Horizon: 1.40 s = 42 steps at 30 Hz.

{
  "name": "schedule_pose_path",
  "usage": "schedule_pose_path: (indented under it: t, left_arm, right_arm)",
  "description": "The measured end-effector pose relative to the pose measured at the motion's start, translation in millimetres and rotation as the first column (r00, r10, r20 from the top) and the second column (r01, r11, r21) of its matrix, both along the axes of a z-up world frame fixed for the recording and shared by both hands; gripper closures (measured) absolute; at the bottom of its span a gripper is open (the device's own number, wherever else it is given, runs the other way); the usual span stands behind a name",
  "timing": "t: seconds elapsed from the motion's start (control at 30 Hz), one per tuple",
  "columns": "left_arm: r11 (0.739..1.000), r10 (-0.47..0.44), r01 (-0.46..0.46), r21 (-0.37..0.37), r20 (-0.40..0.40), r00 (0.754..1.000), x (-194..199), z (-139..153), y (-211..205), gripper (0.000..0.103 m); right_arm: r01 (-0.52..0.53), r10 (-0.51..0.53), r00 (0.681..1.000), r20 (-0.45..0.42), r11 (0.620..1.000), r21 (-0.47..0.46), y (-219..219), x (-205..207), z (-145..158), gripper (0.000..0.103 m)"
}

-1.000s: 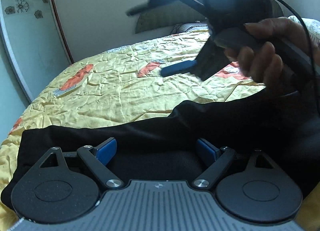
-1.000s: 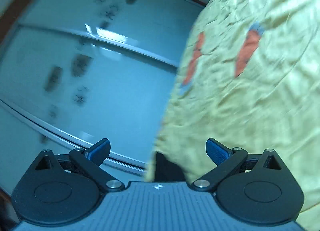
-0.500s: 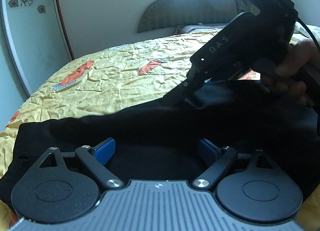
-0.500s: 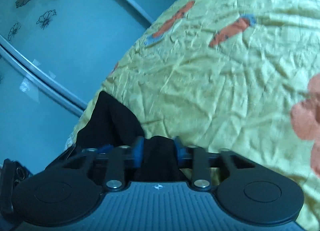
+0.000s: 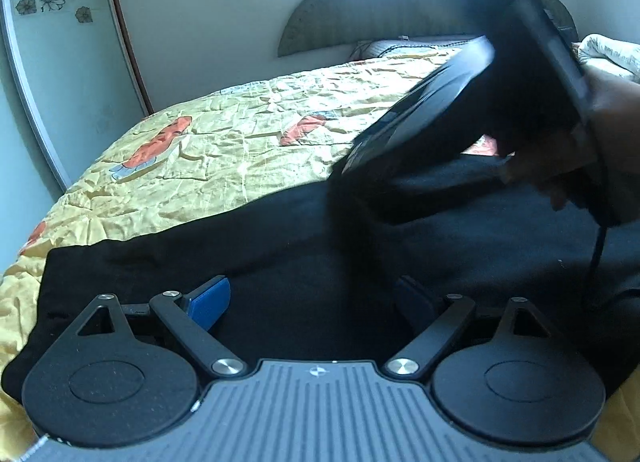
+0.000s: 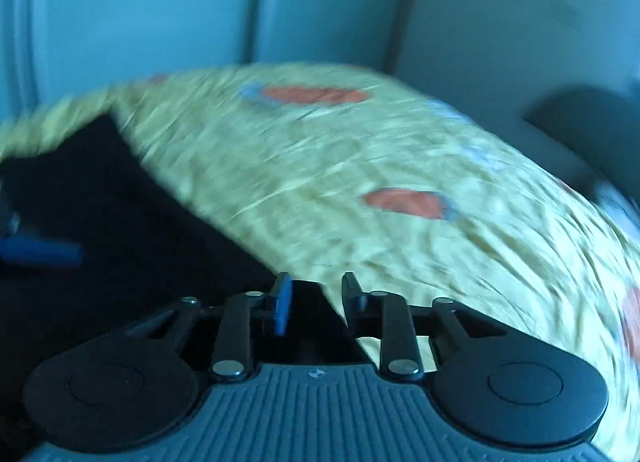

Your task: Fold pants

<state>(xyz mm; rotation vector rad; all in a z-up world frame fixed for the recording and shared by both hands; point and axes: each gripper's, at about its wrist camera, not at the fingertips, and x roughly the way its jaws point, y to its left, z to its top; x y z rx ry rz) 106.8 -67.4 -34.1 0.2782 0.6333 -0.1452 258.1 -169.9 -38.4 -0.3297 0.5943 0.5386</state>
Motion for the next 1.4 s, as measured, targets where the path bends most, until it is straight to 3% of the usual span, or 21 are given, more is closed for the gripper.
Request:
schedule_pose_path:
  t: [0.07,0.13,0.17,0.23,0.27,0.33,0.43,0.47,0.5,0.57,0.63,0.7,0.8,0.87,1.0,1.07,1.13,1.2,1.27,1.4]
  left_arm:
    - [1.000,0.003,-0.003,-0.007,-0.001,1.000,-2,2,4,0.011]
    - [1.000,0.011,-0.012,-0.015,-0.011,1.000,-1,4,4,0.012]
    - [1.000,0.011,-0.012,-0.020,-0.016,1.000,0,5,2,0.013]
    - [0.999,0.002,-0.002,-0.040,-0.016,1.000,2,10,-3,0.014]
    - [0.999,-0.006,0.005,-0.052,-0.011,1.000,2,13,-6,0.014]
    - [0.998,-0.026,0.027,-0.065,0.009,1.000,-2,21,-15,0.013]
    - [0.994,-0.077,0.080,-0.080,0.038,0.996,-5,32,-30,0.012]
    - [0.991,-0.096,0.099,-0.090,0.037,0.995,-4,34,-35,0.012]
    - [0.988,-0.116,0.119,-0.101,0.030,0.993,-4,35,-41,0.012]
    - [0.979,-0.159,0.159,-0.124,0.011,0.987,-4,36,-53,0.012]
    - [0.970,-0.196,0.192,-0.149,-0.015,0.980,-4,36,-65,0.012]
    - [0.959,-0.226,0.216,-0.182,-0.039,0.973,-3,35,-78,0.012]
    - [0.946,-0.255,0.233,-0.226,-0.072,0.964,3,31,-96,0.012]
    - [0.939,-0.271,0.241,-0.246,-0.095,0.958,4,28,-107,0.012]
    - [0.929,-0.299,0.250,-0.274,-0.155,0.942,8,24,-128,0.012]
    - [0.924,-0.309,0.250,-0.289,-0.183,0.933,10,23,-134,0.012]
    - [0.922,-0.318,0.253,-0.292,-0.201,0.927,12,21,-140,0.012]
    - [0.924,-0.318,0.253,-0.287,-0.210,0.924,14,20,-145,0.012]
    - [0.926,-0.320,0.258,-0.275,-0.209,0.924,15,19,-149,0.012]
    - [0.938,-0.309,0.260,-0.227,-0.215,0.927,19,13,-161,0.012]
  right_arm:
    - [0.052,-0.050,0.999,-0.018,0.992,0.113,-27,-17,14,0.076]
    - [0.021,0.007,0.993,-0.114,0.970,0.242,-51,-29,16,0.076]
    - [0.037,0.011,0.984,-0.177,0.963,0.268,-56,-29,12,0.072]
    - [0.106,-0.037,0.960,-0.277,0.965,0.239,-72,-25,-7,0.054]
    - [0.144,-0.075,0.957,-0.280,0.961,0.235,-81,-25,-16,0.053]
    - [0.254,-0.163,0.944,-0.285,0.913,0.319,-102,-33,-11,0.049]
    - [0.353,-0.302,0.935,-0.186,0.843,0.405,-132,-71,9,0.039]
    - [0.380,-0.339,0.925,-0.174,0.807,0.452,-148,-87,12,0.031]
    - [0.426,-0.394,0.902,-0.174,0.758,0.493,-166,-104,13,0.029]
    - [0.544,-0.530,0.825,-0.196,0.651,0.529,-205,-137,12,0.029]
    - [0.659,-0.667,0.712,-0.221,0.526,0.537,-247,-172,11,0.029]
    - [0.739,-0.764,0.587,-0.266,0.373,0.561,-285,-208,10,0.029]
    - [0.801,-0.826,0.447,-0.344,0.198,0.565,-337,-252,5,0.029]
    - [0.834,-0.835,0.382,-0.396,0.127,0.537,-354,-269,-3,0.027]
    - [0.862,-0.826,0.352,-0.441,0.102,0.497,-366,-272,-29,0.028]
    - [0.866,-0.849,0.342,-0.404,0.118,0.487,-360,-270,-33,0.027]
    - [0.850,-0.856,0.362,-0.368,0.141,0.507,-361,-263,-35,0.027]
    - [0.833,-0.840,0.365,-0.402,0.102,0.544,-368,-257,-40,0.027]
    - [0.815,-0.840,0.371,-0.395,0.091,0.572,-373,-252,-41,0.027]
    - [0.803,-0.859,0.327,-0.393,0.033,0.595,-380,-244,-44,0.027]
